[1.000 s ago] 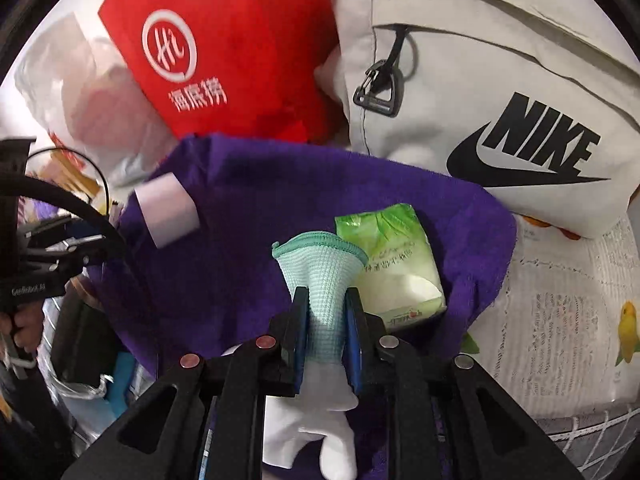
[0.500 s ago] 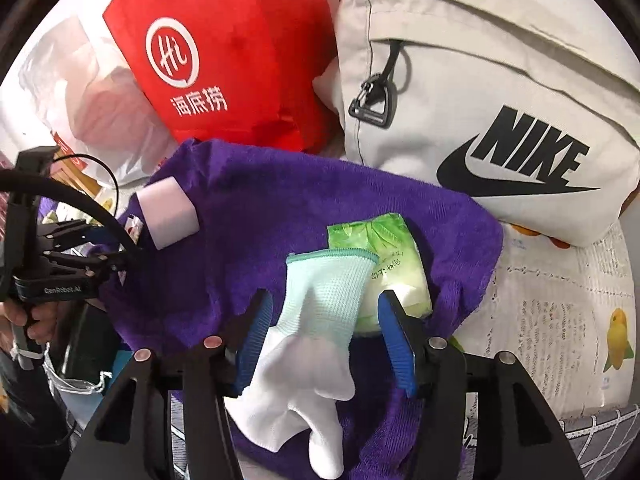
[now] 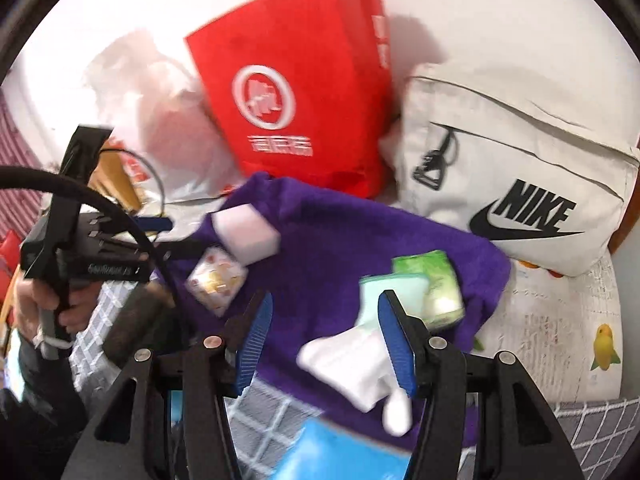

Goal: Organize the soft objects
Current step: 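Place wipe packet on purple towel with left gripper while right places the glove, then withdraw both grippers from the towel toward the remaining items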

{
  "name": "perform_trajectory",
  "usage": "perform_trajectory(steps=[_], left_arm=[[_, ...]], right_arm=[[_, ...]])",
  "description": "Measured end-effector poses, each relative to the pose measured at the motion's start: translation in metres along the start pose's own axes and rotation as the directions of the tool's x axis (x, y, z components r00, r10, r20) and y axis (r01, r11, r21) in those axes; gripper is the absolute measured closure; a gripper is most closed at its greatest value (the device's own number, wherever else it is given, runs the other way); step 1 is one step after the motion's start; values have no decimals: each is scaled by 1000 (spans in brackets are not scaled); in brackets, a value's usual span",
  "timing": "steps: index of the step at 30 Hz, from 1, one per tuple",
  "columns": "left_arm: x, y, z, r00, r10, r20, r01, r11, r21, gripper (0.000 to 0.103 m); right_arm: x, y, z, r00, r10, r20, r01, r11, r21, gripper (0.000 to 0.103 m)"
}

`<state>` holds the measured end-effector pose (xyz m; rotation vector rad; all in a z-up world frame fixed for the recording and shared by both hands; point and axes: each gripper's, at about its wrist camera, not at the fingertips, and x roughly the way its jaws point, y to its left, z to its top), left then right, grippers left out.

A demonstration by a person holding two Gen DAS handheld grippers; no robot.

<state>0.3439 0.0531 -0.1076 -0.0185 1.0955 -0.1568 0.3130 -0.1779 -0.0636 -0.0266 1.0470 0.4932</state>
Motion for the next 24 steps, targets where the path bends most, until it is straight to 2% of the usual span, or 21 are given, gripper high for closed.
perform_trajectory(steps=[8, 13, 17, 21, 24], left_arm=[[-77, -8, -12, 991, -52, 126, 52, 999, 1, 25], [-114, -15, -34, 987, -21, 160, 13, 999, 50, 25], [-126, -15, -67, 988, 5, 155, -13, 999, 47, 25], [-118, -16, -113, 993, -63, 98, 59, 997, 40, 25], [-109, -15, -142, 995, -80, 59, 78, 997, 24, 25]], right_arm=[[-37, 35, -39, 1000, -9, 7, 10, 1000, -25, 48], [-55, 56, -73, 1000, 5, 1, -5, 1000, -25, 48], [-68, 71, -102, 1000, 26, -9, -27, 1000, -12, 48], [-78, 76, -126, 999, 38, -20, -38, 999, 18, 48], [-85, 76, -143, 999, 40, -26, -38, 998, 47, 48]])
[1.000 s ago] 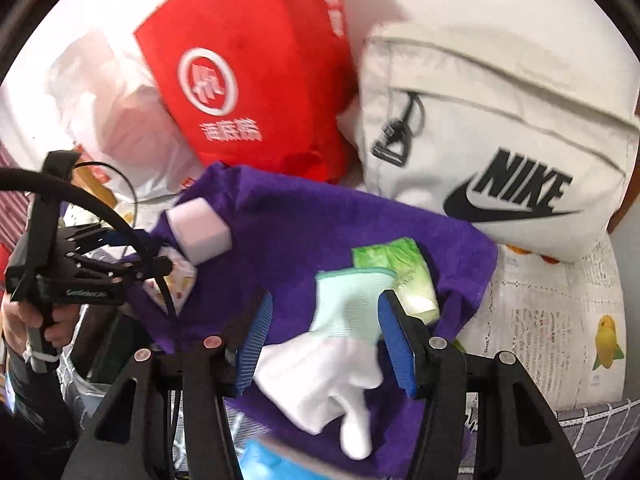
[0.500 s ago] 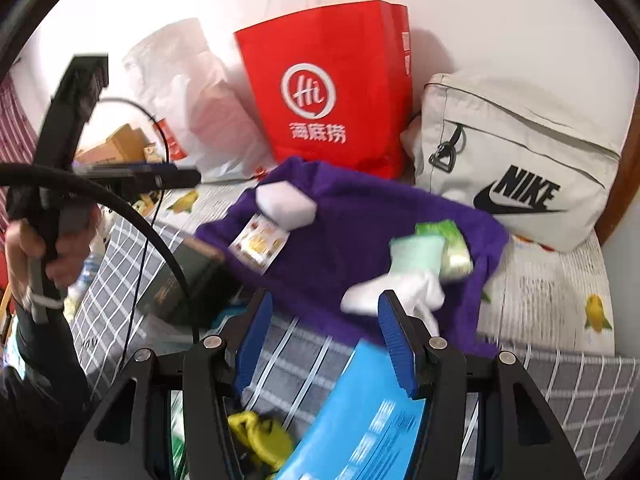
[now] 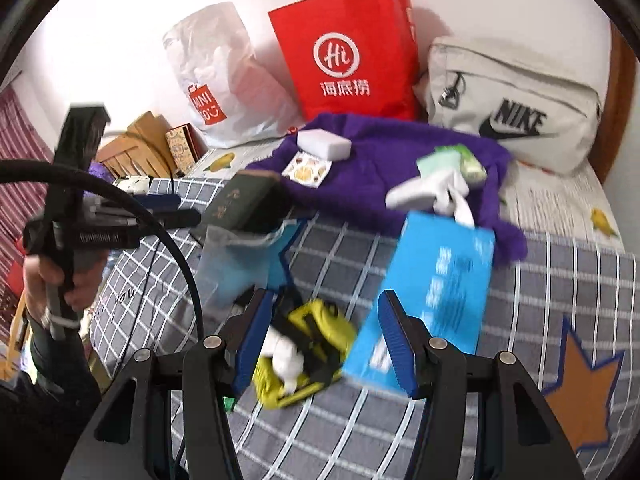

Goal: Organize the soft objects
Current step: 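Withdraw both grippers from the towel toward the remaining items, then grasp the clear plastic bag with left gripper while right grasps the white tissue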

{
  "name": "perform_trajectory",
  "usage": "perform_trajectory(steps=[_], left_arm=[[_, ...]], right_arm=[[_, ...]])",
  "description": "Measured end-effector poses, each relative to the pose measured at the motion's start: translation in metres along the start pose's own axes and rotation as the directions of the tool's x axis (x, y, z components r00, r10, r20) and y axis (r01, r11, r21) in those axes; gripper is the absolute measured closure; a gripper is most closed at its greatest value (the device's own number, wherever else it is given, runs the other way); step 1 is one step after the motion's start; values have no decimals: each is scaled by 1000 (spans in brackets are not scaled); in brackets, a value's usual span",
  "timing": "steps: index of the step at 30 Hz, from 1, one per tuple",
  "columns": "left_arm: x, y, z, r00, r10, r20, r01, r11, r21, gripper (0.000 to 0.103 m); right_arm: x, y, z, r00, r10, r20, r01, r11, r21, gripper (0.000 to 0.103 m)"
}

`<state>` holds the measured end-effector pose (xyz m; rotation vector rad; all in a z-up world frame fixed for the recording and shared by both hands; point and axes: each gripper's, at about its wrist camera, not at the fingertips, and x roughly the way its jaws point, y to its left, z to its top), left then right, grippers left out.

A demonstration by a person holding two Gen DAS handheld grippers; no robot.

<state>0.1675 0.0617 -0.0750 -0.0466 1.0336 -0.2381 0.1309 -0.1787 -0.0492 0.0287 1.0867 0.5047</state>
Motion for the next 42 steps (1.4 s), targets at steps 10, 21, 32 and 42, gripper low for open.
perform_trajectory(steps=[10, 21, 32, 42], left_arm=[[29, -2, -60, 1000, 4, -10, -5, 998, -62, 32], [49, -5, -71, 1000, -11, 4, 11, 996, -89, 44], [60, -12, -65, 992, -122, 13, 123, 989, -77, 96], [17, -1, -72, 992, -86, 96, 92, 994, -59, 96]], right_arm=[[-8, -2, -45, 1000, 8, -20, -6, 996, 86, 48], [-5, -6, -61, 999, 3, -37, 1, 995, 102, 48], [12, 2, -63, 997, 10, -75, -3, 996, 93, 48], [37, 34, -59, 995, 50, -88, -46, 998, 49, 48]])
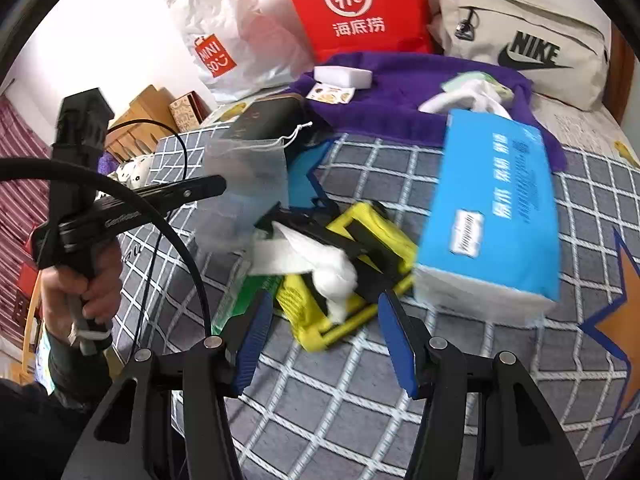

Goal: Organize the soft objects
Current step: 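Grasp the clear plastic bag with left gripper while right grasps the white tissue, then lift the clear bag and white tissue and carry both toward the purple towel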

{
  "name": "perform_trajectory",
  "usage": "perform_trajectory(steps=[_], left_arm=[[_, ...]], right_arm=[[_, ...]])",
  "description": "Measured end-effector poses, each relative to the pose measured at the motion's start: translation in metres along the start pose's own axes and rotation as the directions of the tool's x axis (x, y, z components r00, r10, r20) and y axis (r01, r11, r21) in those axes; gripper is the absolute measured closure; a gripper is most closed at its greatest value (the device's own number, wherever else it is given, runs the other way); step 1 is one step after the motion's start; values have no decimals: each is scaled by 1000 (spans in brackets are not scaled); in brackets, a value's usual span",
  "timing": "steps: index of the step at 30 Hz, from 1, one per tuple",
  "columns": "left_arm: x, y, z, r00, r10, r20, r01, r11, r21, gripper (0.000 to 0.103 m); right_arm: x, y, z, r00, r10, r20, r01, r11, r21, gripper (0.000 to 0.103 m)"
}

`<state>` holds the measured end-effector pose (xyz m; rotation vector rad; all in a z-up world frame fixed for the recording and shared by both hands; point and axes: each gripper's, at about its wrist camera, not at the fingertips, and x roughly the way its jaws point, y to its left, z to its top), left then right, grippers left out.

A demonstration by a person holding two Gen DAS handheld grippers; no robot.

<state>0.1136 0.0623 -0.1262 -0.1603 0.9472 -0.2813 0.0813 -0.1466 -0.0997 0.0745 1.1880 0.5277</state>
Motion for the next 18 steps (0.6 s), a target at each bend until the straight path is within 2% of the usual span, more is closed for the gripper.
perform_trajectory(steps=[4, 6, 8, 10, 12, 13, 17, 18], left_arm=[[-8, 7, -3, 1000, -6, 7, 6, 1000, -20, 96], [-8, 9, -5, 1000, -10, 5, 10, 1000, -27, 96], [-8, 10, -9, 1000, -22, 2, 22, 999, -31, 96], [-6, 10, -10, 1000, -29, 1, 29, 999, -35, 96], [-3, 10, -10, 1000, -31, 0, 31, 999, -34, 96], [2, 10, -9, 1000, -30, -2, 30, 999, -29, 93], [22, 4, -4, 998, -46, -40, 45, 999, -6, 67], [26, 3, -4, 998, -39, -51, 39, 999, 0, 65]], right_arm=[[11, 9, 5, 999, -33, 8, 33, 999, -43, 48], [22, 9, 7, 998, -64, -10, 63, 996, -56, 53], [33, 9, 7, 995, -95, -30, 93, 993, -67, 67], [39, 10, 5, 996, -87, -25, 85, 993, -86, 77], [38, 10, 5, 997, -76, -12, 75, 993, -86, 79], [37, 11, 5, 997, -72, -10, 71, 994, -87, 80], [31, 10, 4, 999, -45, -6, 44, 996, -78, 81], [28, 9, 3, 999, -40, -2, 40, 997, -73, 81]])
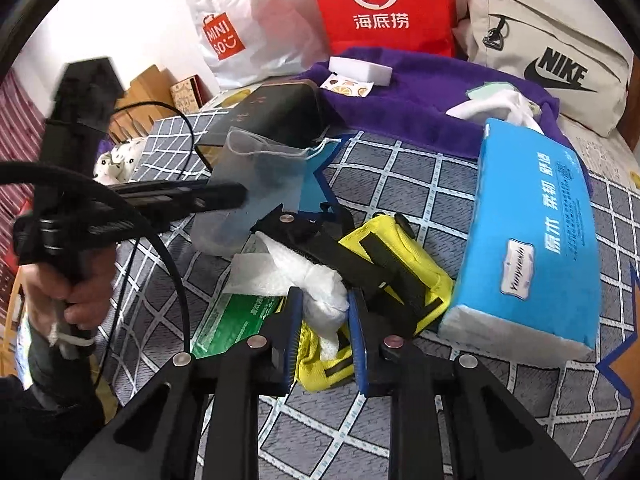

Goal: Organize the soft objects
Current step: 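Lift the clear bag and white tissue and carry both toward the purple towel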

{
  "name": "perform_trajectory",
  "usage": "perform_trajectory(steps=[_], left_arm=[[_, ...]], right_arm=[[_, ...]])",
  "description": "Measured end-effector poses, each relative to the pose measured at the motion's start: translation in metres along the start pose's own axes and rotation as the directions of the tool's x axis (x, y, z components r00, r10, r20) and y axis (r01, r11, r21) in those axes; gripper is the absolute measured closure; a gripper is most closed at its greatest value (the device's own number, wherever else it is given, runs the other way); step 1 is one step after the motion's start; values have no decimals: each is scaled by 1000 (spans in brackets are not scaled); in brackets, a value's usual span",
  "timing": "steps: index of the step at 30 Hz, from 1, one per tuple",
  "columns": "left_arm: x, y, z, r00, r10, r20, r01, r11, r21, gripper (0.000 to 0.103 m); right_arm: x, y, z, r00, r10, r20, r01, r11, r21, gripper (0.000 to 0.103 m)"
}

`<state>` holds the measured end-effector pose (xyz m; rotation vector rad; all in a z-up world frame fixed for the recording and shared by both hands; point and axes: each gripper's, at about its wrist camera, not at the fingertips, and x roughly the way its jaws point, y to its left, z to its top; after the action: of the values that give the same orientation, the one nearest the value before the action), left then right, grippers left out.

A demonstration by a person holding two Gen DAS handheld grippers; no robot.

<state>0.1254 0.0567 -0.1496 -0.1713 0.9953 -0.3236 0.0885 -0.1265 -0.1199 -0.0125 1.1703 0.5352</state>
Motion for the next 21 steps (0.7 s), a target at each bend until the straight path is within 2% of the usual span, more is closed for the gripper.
perform_trajectory(steps=[3, 5, 6, 7, 8, 9, 10, 13, 17, 21], left_arm=[[11, -2, 0, 1000, 19, -22, -18, 1000, 17, 63], [17, 0, 1, 999, 15, -29, -15, 1000, 6, 67], [18, 1, 2, 1000, 5, -27, -5, 1000, -1, 71], [19, 1, 3, 1000, -7, -23, 7, 1000, -9, 88], [19, 0, 3, 1000, -16, -22, 15, 1000, -7, 98], [19, -1, 4, 999, -22, -23, 23, 1000, 4, 98], [19, -3, 4, 999, -22, -26, 22, 1000, 16, 98], [11, -7, 5, 1000, -10, -10, 10, 1000, 28, 98], [-9, -8, 9, 1000, -3, 26, 2, 999, 34, 98], [-28, -12, 14, 999, 9, 54, -11, 999, 38, 98]], right_arm=[[-2, -2, -1, 1000, 22, -8, -22, 1000, 12, 80], [3, -2, 0, 999, 21, -25, -21, 1000, 21, 77], [6, -3, 0, 999, 27, -29, -26, 999, 31, 77], [9, -4, 1, 999, 37, -32, -35, 999, 42, 76], [11, -4, 2, 998, 49, -35, -48, 998, 48, 74], [13, -6, 3, 997, 73, -32, -71, 996, 59, 74], [13, -6, 4, 996, 82, -27, -80, 995, 62, 78], [11, -4, 3, 996, 83, -10, -82, 996, 42, 81], [-13, -5, 3, 993, 107, 43, -108, 993, 40, 81], [-36, -9, 7, 991, 88, 97, -92, 995, 36, 81]])
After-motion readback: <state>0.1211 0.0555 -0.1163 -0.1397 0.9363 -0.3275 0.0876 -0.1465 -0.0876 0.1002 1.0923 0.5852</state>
